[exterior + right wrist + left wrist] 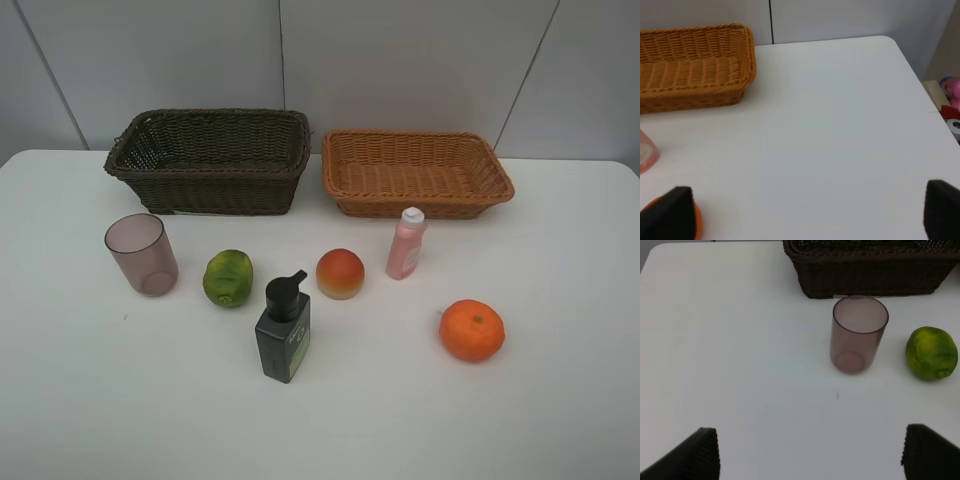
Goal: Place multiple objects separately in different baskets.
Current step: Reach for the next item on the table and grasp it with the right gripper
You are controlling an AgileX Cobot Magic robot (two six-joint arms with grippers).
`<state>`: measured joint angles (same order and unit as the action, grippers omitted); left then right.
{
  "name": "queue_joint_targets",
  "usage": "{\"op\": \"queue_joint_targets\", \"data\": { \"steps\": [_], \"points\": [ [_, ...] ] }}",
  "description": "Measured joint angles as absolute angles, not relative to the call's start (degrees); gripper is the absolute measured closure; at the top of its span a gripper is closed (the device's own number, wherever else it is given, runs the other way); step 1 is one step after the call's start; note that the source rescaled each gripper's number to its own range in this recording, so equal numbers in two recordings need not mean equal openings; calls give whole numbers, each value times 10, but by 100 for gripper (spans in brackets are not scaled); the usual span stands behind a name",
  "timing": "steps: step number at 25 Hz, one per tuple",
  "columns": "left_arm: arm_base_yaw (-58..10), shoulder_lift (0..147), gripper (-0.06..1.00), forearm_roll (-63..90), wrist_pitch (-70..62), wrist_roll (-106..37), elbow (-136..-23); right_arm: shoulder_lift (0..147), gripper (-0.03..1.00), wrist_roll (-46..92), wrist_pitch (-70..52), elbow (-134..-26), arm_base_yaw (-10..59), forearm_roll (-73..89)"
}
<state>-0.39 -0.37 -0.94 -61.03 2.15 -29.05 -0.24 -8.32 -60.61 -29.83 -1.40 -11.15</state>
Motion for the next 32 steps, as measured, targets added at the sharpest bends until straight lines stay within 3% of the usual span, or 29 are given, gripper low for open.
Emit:
{"op": "queue_joint_targets", "data": {
  "steps": [32],
  "points": [
    [-3,-4,-1,-9,-610,21,-290,-2,-1,-83,-606,-298,-14,-112]
  ]
}}
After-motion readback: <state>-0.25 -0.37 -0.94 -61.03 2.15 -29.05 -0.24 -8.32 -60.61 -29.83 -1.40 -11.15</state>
